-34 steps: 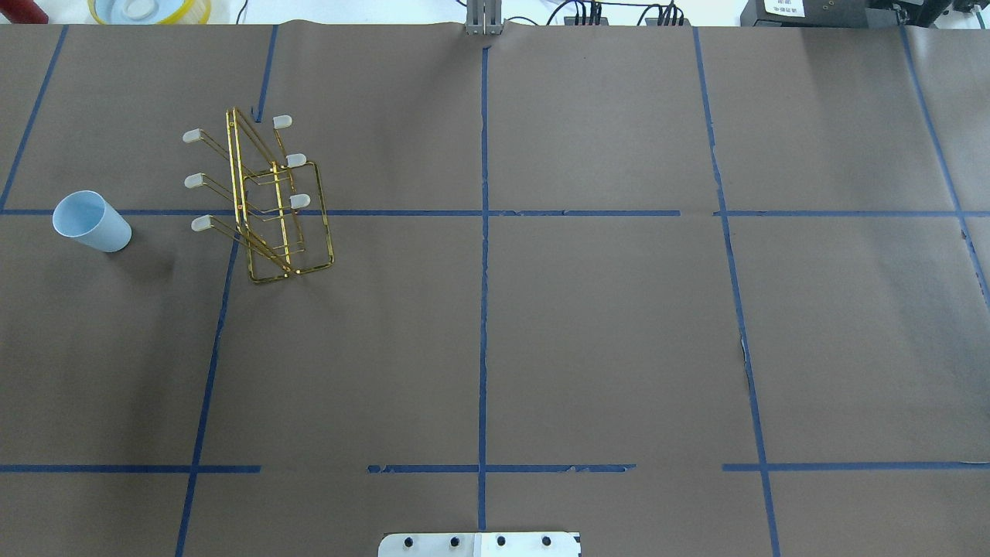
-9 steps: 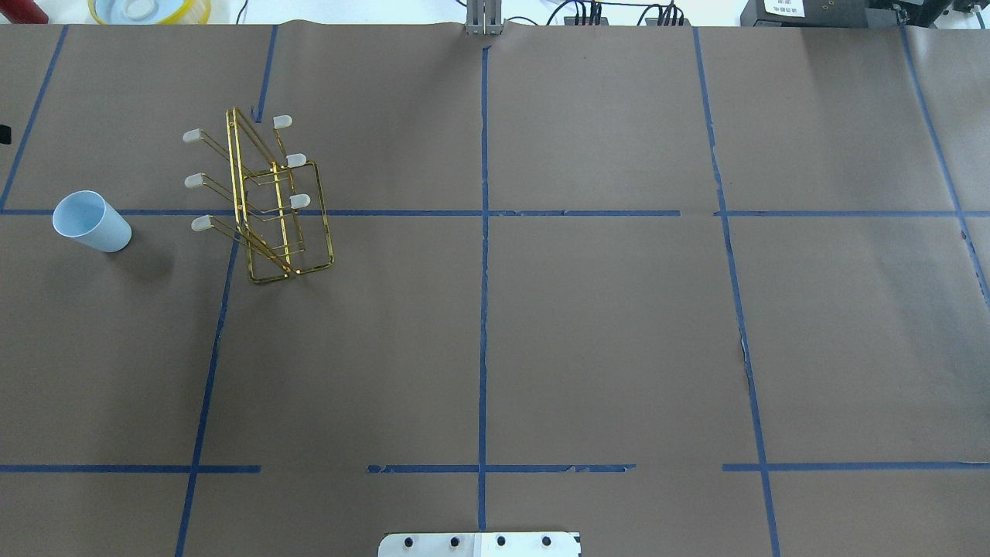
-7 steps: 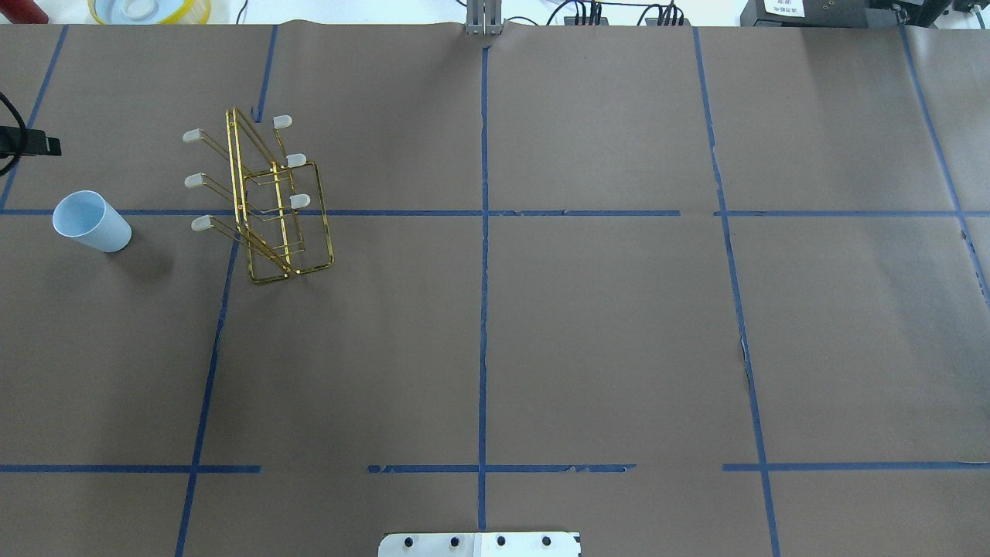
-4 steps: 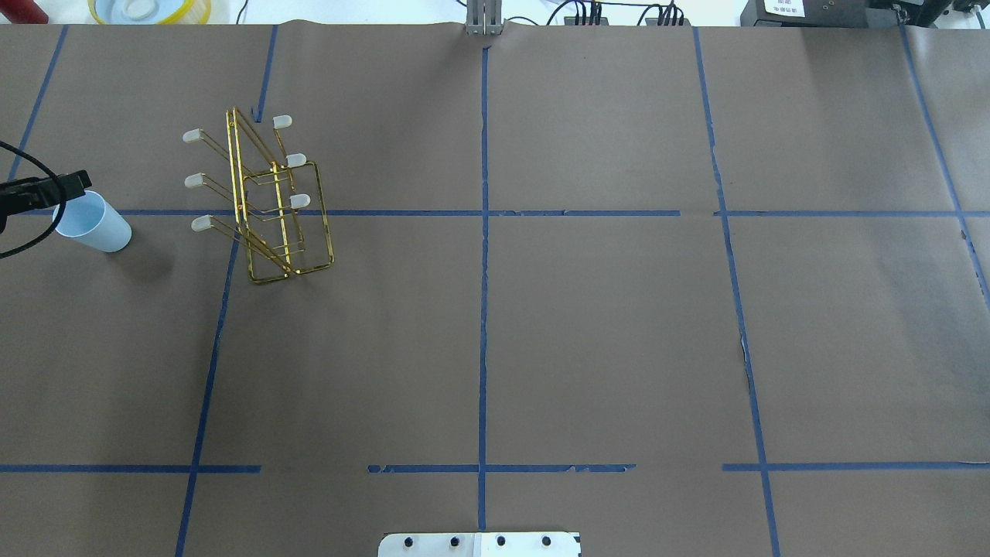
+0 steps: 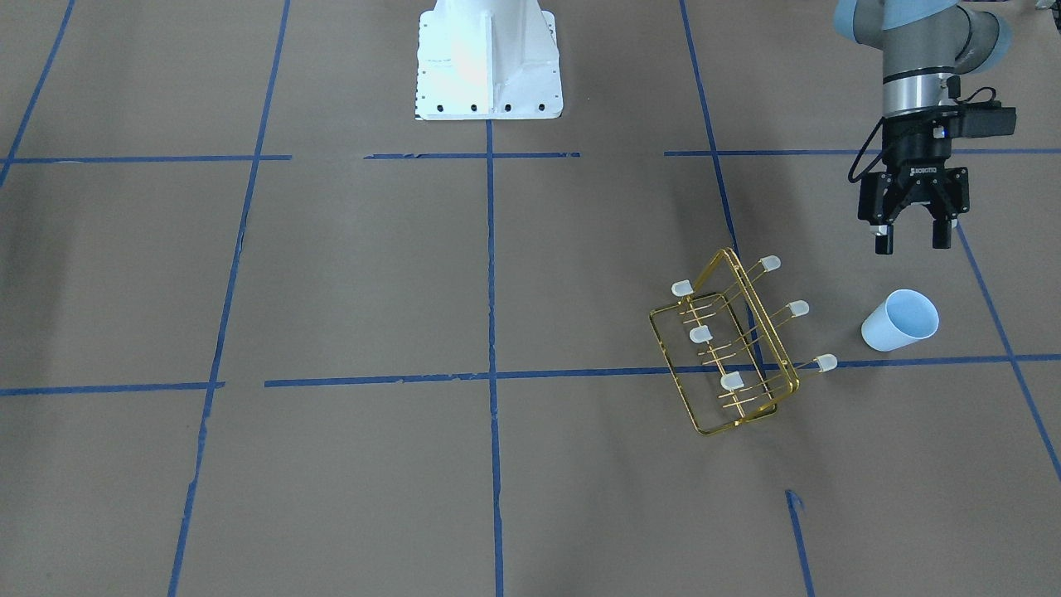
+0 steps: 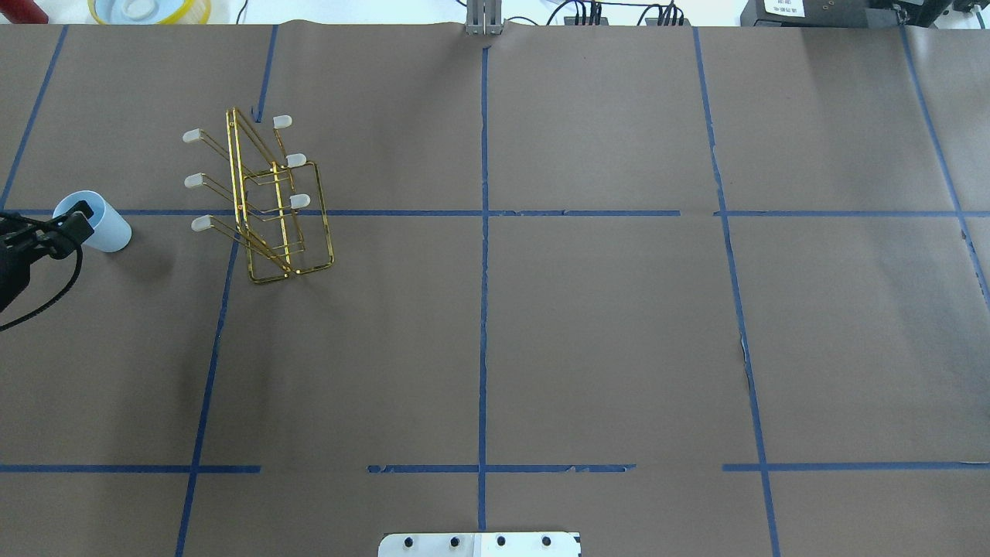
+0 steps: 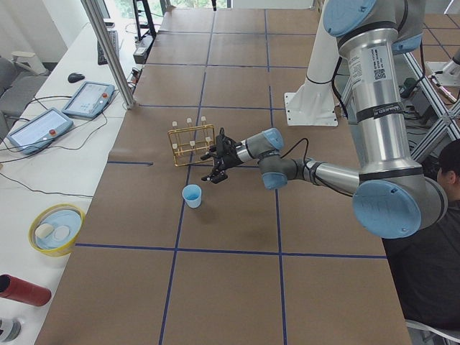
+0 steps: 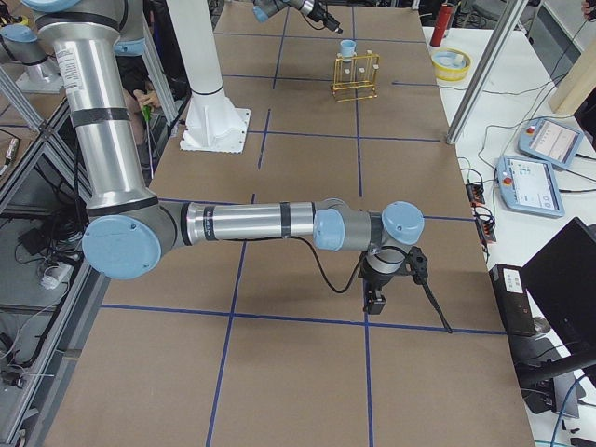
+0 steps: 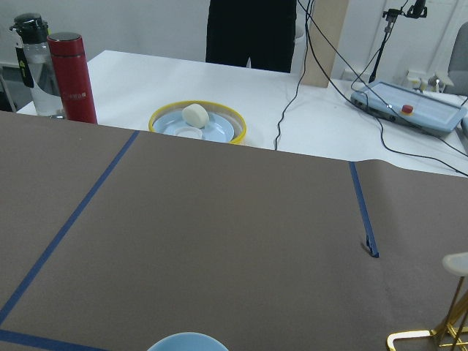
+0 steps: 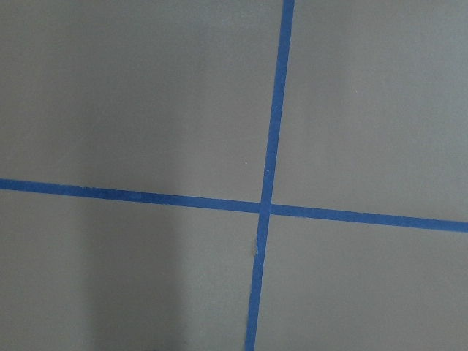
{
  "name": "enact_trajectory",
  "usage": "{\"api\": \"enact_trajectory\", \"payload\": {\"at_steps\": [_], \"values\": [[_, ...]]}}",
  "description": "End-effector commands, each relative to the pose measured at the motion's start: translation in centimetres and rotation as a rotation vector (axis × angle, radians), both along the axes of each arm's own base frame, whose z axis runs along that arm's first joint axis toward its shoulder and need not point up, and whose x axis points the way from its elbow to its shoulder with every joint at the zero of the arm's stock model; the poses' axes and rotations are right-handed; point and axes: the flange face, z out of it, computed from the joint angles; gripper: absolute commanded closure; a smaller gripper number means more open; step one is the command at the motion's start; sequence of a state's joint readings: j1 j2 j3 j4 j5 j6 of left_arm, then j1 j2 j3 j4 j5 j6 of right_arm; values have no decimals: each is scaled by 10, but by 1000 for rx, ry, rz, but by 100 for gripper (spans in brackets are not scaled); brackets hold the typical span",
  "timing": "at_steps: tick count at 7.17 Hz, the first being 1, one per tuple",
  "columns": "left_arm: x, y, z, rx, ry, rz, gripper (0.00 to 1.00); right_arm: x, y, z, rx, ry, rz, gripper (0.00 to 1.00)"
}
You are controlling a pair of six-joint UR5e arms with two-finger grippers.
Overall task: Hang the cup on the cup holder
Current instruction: 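Move the left gripper toward the light-blue cup, then close the left gripper on the light-blue cup's side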
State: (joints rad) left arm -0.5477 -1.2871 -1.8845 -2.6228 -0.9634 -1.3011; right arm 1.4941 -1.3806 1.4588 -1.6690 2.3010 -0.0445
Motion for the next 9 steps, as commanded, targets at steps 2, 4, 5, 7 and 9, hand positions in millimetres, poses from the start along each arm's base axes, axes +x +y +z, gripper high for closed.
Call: {"api": "enact_trajectory", "payload": {"at_steps": [2,4,5,7,9], "values": [[19,19,31,18,-73,-14,0,0,0,0,0,0,0,0],[28,21,57,27,-145,-36,3,0,0,0,0,0,0,0],[31,20,57,24,-142,-30,3,-1,0,0,0,0,-1,0],[42,16,60,31,-167,-10,3,0,0,0,0,0,0,0],[56,12,72,15,-162,16,2,0,0,0,0,0,0,0]]}}
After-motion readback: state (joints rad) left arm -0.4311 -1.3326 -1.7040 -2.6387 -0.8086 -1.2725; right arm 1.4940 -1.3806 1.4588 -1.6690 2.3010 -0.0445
